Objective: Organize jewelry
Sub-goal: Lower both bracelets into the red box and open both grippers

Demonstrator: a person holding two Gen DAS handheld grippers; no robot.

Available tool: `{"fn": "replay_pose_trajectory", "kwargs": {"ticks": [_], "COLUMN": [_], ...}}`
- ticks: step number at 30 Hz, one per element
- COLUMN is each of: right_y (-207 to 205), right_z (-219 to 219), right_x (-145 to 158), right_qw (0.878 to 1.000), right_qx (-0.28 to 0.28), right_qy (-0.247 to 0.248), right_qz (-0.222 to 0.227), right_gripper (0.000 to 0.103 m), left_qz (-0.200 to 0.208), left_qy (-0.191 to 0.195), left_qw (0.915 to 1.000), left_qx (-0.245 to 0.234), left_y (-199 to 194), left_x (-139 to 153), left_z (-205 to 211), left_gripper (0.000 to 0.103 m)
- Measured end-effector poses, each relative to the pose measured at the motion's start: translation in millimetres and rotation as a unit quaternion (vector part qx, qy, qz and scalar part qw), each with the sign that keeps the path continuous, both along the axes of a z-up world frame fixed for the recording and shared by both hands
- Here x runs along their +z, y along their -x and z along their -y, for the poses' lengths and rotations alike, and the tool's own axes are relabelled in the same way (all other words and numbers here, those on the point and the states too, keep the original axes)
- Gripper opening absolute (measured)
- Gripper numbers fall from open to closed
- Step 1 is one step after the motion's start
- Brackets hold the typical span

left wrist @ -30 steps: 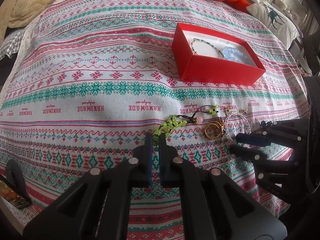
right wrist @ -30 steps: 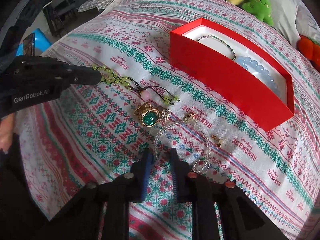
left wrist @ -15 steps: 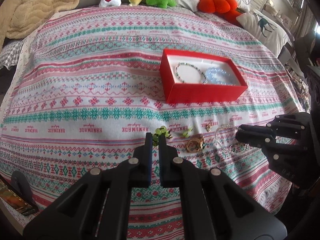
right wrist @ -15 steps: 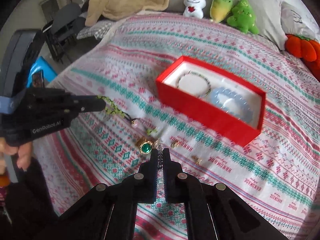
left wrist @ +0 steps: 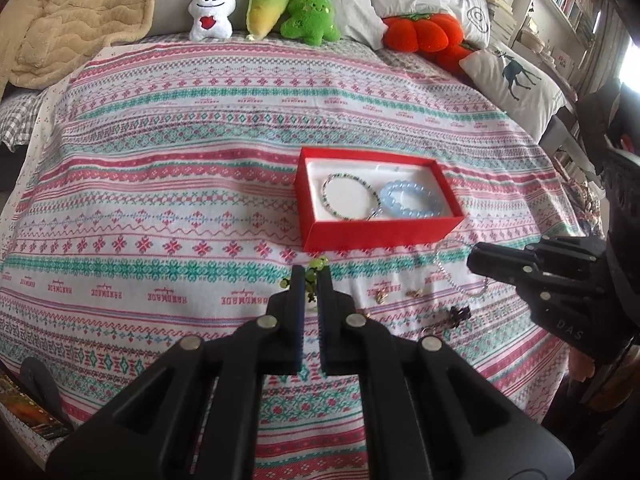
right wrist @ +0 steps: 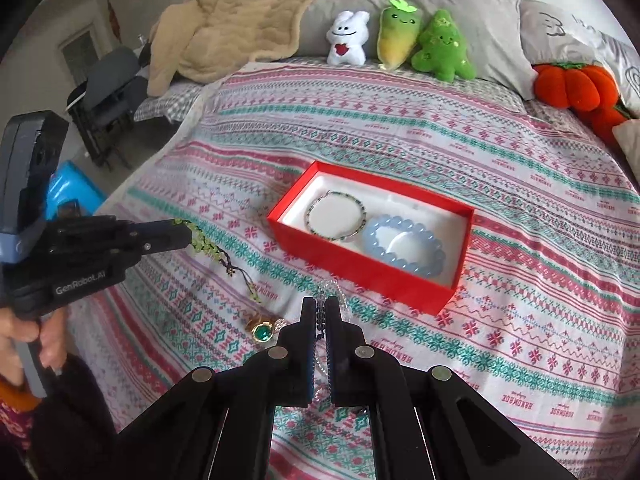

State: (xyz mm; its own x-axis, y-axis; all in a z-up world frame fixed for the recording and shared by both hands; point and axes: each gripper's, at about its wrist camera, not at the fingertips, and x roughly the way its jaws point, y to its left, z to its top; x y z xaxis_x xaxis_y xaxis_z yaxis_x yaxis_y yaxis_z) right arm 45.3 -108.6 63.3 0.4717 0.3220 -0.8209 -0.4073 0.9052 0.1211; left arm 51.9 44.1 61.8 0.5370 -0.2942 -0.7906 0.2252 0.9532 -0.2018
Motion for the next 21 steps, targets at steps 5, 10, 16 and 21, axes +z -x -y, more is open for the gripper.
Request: {"fn": "replay_pose_trajectory", "kwargs": {"ticks": [5, 10, 16, 21], "right_y": [-6.0, -14.2, -23.3, -28.7], "right_z": [8.8, 20.3, 35.4, 46.9], "right_x": [6.9, 12.1, 17.6, 20.6], "right_qw": [1.0, 0.999, 0.997, 0.996], "right_qx": [-0.017, -0.038, -0.064, -0.083], "right_qy": [-0.007, -0.018, -0.03, -0.039], "right_qz": [0.008, 0.011, 0.018, 0.024], "right_gripper": [0.004, 0.004, 0.004, 0.004], "left_qz": [0.02, 0.037, 0.061, 0.077], "left_qy": [0.018, 0.041, 0.069, 0.093], "left_qw": [0.9996, 0.9985, 0.9957, 0.9923], "left_qx": [-0.002, -0.004, -0.013, -0.027], "left_y": [-6.4, -13.7, -24.4, -35.5], "left_x": [17.9, 32.8, 44.4, 48.7], "left_z": [9.5, 23.0, 47.0, 67.6], "left_gripper": [0.006, 0.006, 0.006, 0.006]}}
